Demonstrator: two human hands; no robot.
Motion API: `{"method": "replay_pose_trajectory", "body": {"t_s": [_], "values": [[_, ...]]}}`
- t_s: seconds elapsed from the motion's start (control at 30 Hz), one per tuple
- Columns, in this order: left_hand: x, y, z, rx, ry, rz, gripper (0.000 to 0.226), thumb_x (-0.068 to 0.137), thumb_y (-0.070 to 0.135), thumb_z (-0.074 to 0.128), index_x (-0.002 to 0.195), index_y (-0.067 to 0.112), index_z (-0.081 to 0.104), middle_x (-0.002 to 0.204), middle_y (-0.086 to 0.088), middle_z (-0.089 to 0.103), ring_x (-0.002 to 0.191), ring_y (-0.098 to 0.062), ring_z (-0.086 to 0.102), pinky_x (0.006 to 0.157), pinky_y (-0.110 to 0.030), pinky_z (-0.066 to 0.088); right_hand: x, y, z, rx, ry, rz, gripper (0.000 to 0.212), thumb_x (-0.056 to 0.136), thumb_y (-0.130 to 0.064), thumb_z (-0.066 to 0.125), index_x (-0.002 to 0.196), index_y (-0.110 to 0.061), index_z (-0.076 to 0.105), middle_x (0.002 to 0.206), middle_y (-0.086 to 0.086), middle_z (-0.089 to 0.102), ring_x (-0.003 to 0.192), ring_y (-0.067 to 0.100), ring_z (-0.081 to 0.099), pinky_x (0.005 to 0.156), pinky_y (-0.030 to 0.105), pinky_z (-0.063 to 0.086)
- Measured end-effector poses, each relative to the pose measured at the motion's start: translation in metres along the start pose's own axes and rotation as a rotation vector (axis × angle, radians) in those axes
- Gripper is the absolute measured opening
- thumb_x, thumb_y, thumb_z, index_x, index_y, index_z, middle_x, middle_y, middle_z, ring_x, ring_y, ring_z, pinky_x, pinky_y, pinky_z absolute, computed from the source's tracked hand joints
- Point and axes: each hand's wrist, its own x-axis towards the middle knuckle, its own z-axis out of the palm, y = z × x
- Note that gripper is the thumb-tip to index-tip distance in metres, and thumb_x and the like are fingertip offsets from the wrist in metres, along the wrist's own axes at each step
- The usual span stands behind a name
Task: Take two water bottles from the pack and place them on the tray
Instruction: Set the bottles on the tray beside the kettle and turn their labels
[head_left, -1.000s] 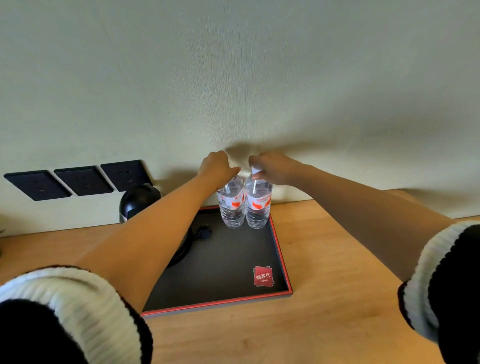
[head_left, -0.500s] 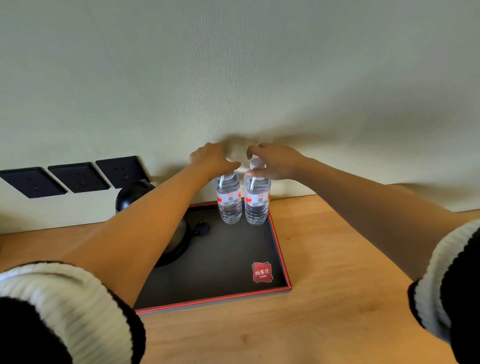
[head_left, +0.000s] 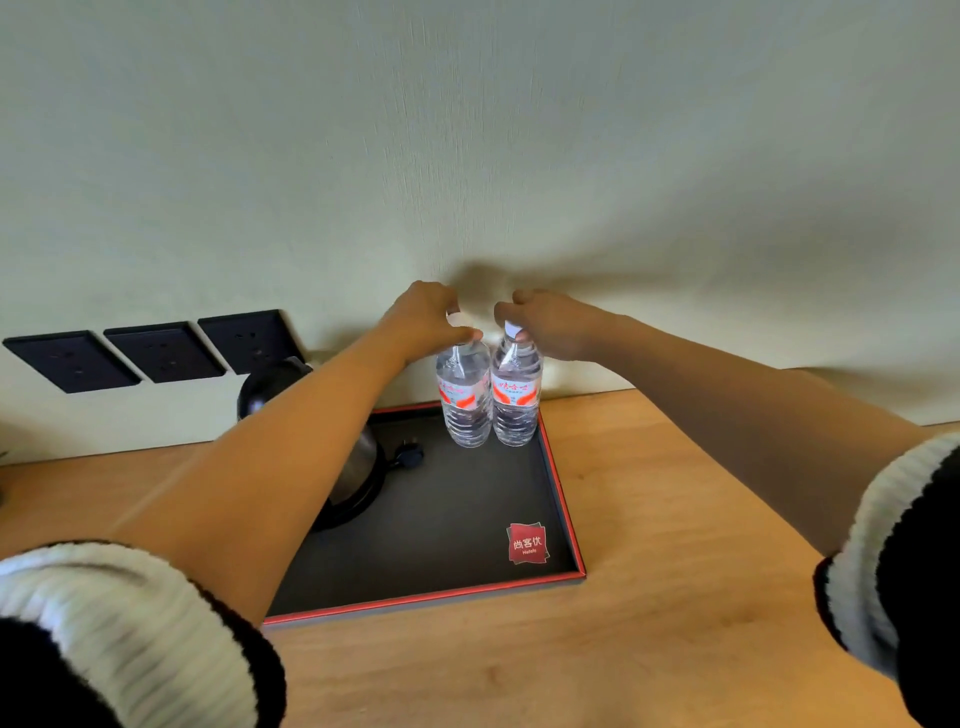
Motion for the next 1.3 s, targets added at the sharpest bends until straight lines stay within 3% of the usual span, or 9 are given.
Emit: {"method": "replay_pose_trajectory", "body": {"t_s": [0.1, 0.2, 0.43, 0.67, 0.77, 0.97, 1.3], "values": [[-0.002, 0.006, 0.012, 0.002, 0.105, -0.067, 0.05, 0.075, 0.045, 0.069, 0.099, 0.002, 0.059, 0.104, -0.017, 0.063, 0.081, -0.022, 0.049, 0.065, -0.031, 0.034, -0.001, 0.002, 0.006, -0.017, 0.052, -0.037, 0.031, 0.081, 0.009, 0.043, 0.109, -0.001, 0.049, 0.103, 0.025, 0.052, 0.096, 0.034, 0.048, 0.068, 0.034, 0.032], [-0.004, 0.01, 0.018, -0.007, 0.153, -0.11, 0.049, 0.076, 0.047, 0.067, 0.094, 0.003, 0.057, 0.101, -0.017, 0.063, 0.078, -0.023, 0.048, 0.063, -0.032, 0.034, -0.004, 0.005, 0.008, 0.005, 0.06, -0.07, 0.035, 0.079, 0.01, 0.048, 0.111, -0.004, 0.05, 0.107, 0.023, 0.053, 0.099, 0.033, 0.048, 0.072, 0.037, 0.039], [-0.005, 0.013, 0.016, 0.046, 0.109, -0.14, 0.059, 0.073, 0.052, 0.067, 0.105, 0.004, 0.057, 0.111, -0.015, 0.062, 0.098, -0.031, 0.059, 0.068, -0.034, 0.039, -0.006, 0.007, 0.007, 0.066, 0.042, -0.043, 0.033, 0.083, 0.003, 0.051, 0.115, -0.007, 0.051, 0.116, 0.02, 0.054, 0.107, 0.034, 0.048, 0.078, 0.035, 0.039], [-0.009, 0.006, -0.003, -0.057, 0.001, 0.02, 0.046, 0.064, 0.025, 0.082, 0.105, 0.01, 0.066, 0.107, -0.013, 0.064, 0.085, -0.019, 0.053, 0.075, -0.029, 0.042, -0.008, 0.0, -0.005, 0.154, 0.065, 0.079, 0.034, 0.084, -0.012, 0.058, 0.116, -0.004, 0.051, 0.117, 0.02, 0.059, 0.1, 0.035, 0.055, 0.075, 0.031, 0.037], [-0.008, 0.008, 0.0, -0.057, -0.005, 0.026, 0.042, 0.065, 0.018, 0.081, 0.103, 0.006, 0.068, 0.11, -0.015, 0.065, 0.093, -0.024, 0.057, 0.076, -0.03, 0.042, -0.007, -0.003, -0.003, 0.136, 0.096, 0.09, 0.031, 0.084, -0.01, 0.058, 0.114, -0.002, 0.053, 0.116, 0.021, 0.06, 0.102, 0.034, 0.056, 0.077, 0.033, 0.04], [-0.006, 0.011, 0.005, -0.076, 0.056, 0.032, 0.038, 0.065, 0.015, 0.078, 0.1, 0.004, 0.069, 0.102, -0.017, 0.068, 0.097, -0.029, 0.061, 0.074, -0.028, 0.041, -0.006, -0.003, 0.003, 0.165, 0.176, 0.155, 0.028, 0.084, -0.015, 0.06, 0.106, 0.001, 0.056, 0.111, 0.021, 0.063, 0.101, 0.036, 0.057, 0.077, 0.033, 0.042], [-0.009, 0.008, 0.002, -0.121, 0.066, 0.05, 0.036, 0.063, 0.012, 0.079, 0.097, 0.003, 0.07, 0.101, -0.017, 0.07, 0.094, -0.03, 0.063, 0.08, -0.037, 0.051, -0.006, -0.004, 0.001, 0.216, 0.136, 0.168, 0.034, 0.083, -0.018, 0.063, 0.11, 0.0, 0.055, 0.113, 0.02, 0.063, 0.104, 0.034, 0.055, 0.081, 0.035, 0.042]]}}
